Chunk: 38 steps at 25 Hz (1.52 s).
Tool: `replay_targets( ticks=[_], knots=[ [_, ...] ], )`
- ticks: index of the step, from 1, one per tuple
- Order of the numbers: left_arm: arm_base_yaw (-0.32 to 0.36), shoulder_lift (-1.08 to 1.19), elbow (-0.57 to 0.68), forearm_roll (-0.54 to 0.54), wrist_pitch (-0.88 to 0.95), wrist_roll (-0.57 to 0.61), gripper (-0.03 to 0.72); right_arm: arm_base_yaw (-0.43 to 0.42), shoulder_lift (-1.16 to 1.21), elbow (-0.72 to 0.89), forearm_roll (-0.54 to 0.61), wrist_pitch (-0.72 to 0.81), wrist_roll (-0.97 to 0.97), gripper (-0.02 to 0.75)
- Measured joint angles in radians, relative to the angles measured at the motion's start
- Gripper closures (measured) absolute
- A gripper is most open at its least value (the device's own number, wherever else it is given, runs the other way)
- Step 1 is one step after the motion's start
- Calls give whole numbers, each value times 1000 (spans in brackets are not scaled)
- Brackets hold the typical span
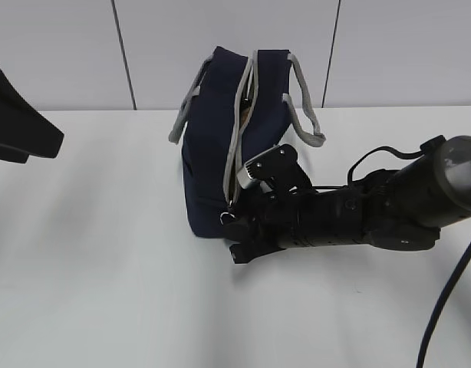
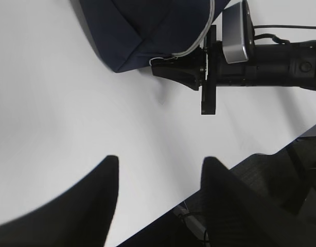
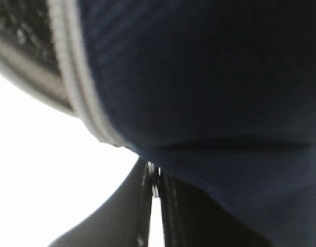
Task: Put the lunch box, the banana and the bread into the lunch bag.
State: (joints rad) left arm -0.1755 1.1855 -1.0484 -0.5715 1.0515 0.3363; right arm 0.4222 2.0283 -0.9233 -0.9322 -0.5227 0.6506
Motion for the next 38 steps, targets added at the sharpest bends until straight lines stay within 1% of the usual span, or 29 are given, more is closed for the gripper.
replay_targets(
  ticks=[19,38],
  knots=[
    [0,0,0,0,-1,0,317,0,-4,0,4,-15,0,710],
    [0,0,0,0,-1,0,317,0,-33,37,1,-7,-5,710]
  ],
)
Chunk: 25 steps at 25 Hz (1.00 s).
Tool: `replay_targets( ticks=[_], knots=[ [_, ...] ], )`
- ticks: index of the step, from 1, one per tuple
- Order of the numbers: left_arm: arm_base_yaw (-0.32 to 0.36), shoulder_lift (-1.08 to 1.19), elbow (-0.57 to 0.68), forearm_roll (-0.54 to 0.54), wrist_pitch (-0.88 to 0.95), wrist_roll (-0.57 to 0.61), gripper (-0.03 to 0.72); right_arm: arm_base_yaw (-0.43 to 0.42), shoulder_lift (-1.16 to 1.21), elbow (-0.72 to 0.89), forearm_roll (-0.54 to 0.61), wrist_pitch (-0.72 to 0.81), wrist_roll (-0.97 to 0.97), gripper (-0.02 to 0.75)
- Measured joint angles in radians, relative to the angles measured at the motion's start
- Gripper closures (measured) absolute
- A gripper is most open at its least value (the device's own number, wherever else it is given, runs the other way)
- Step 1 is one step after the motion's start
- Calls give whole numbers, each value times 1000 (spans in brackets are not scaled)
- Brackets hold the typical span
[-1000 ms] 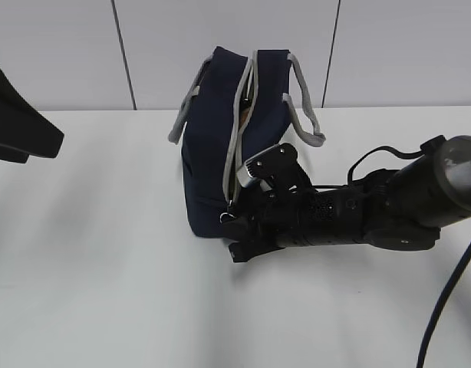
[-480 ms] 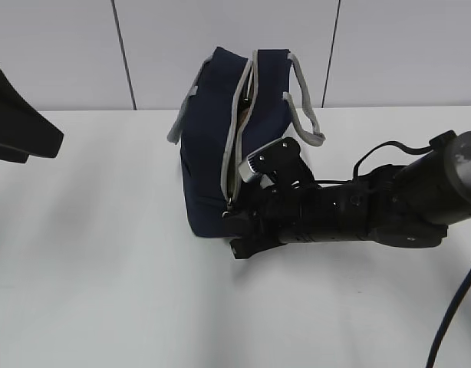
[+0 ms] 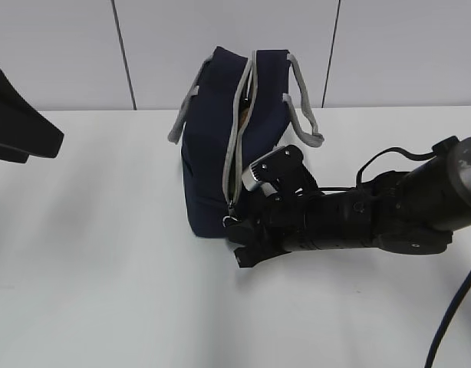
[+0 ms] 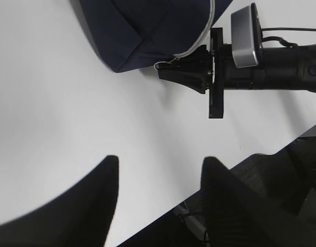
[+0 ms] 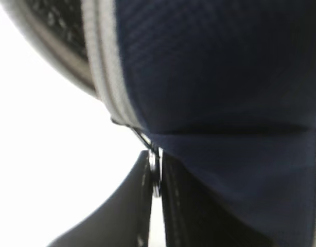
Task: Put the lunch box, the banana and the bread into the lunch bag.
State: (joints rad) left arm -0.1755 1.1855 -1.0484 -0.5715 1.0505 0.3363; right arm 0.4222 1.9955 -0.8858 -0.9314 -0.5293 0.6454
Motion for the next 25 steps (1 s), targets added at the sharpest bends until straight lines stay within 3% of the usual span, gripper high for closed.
replay_targets(
  ticks=[25],
  knots=[
    [0,0,0,0,0,0,317,0,0,4,41,-31,-59,734]
  ],
)
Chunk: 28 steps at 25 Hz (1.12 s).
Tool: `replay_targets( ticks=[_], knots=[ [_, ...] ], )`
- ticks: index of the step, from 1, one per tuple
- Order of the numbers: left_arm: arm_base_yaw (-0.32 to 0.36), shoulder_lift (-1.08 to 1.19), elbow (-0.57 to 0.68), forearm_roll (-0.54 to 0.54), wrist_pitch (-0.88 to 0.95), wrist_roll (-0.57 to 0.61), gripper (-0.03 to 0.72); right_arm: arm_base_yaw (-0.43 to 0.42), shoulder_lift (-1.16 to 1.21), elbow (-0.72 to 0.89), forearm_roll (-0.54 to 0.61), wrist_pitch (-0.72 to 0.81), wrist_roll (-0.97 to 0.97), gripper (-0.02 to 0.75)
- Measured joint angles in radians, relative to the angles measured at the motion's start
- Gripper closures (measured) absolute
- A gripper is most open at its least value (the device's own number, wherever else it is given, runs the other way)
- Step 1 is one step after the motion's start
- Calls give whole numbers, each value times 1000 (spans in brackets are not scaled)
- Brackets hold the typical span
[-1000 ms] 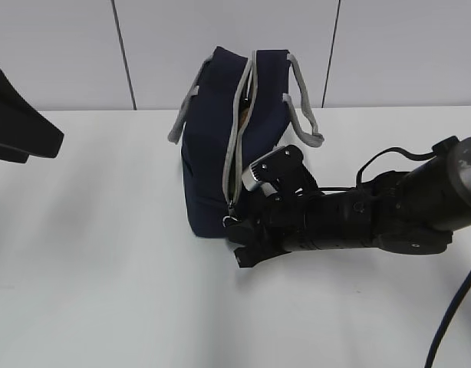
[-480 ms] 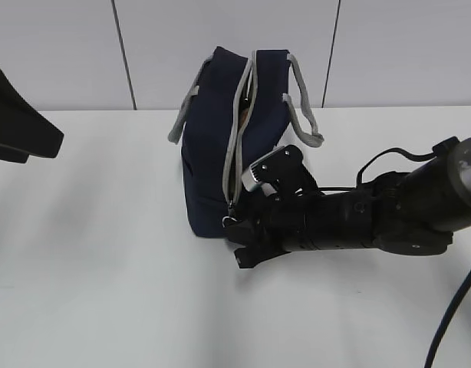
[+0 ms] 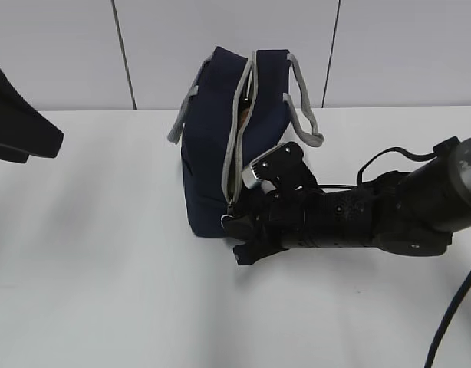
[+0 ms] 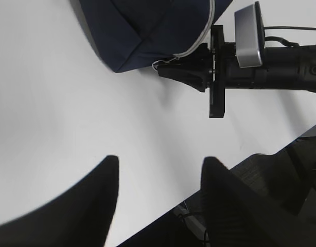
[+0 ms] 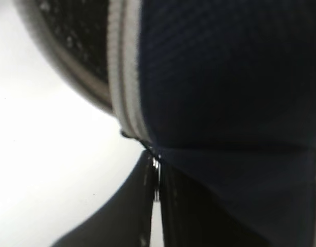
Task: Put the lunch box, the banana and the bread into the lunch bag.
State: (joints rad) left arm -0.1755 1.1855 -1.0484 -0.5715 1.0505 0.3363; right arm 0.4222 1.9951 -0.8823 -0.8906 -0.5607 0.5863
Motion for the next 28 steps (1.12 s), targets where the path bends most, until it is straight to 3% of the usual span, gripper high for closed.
replay_targets(
  ticks=[12,20,28],
  knots=[
    [0,0,0,0,0,0,317,0,0,2,-5,2,0,754],
    [0,0,0,0,0,0,317,0,-16,5,-111,9,92,754],
    [0,0,0,0,0,0,317,0,-93,40,-131,41,103,754]
  ],
)
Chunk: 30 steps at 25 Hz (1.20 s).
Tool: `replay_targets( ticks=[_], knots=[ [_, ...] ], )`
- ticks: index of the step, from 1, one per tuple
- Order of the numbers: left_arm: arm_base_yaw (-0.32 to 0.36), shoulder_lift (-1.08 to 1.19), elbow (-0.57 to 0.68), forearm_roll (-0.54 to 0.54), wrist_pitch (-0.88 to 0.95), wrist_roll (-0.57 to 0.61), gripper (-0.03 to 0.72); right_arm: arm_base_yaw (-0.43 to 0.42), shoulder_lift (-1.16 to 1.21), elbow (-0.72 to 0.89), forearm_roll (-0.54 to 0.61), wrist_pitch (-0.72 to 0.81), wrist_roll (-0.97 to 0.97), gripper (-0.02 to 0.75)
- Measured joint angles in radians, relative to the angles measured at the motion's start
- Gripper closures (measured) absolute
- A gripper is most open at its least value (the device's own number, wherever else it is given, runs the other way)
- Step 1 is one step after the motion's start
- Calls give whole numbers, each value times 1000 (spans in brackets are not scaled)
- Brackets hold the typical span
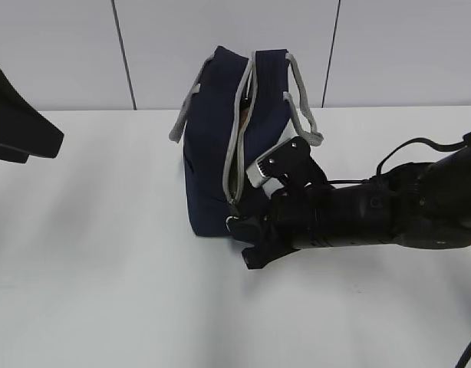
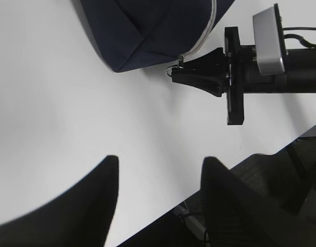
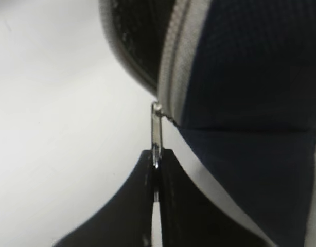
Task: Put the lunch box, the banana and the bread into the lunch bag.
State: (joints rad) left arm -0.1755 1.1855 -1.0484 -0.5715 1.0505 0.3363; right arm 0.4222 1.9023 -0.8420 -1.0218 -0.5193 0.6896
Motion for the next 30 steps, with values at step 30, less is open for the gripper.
replay_targets(
  ticks=[30],
  knots=[
    [0,0,0,0,-1,0,317,0,-72,3,-245,40,-132,754]
  ],
)
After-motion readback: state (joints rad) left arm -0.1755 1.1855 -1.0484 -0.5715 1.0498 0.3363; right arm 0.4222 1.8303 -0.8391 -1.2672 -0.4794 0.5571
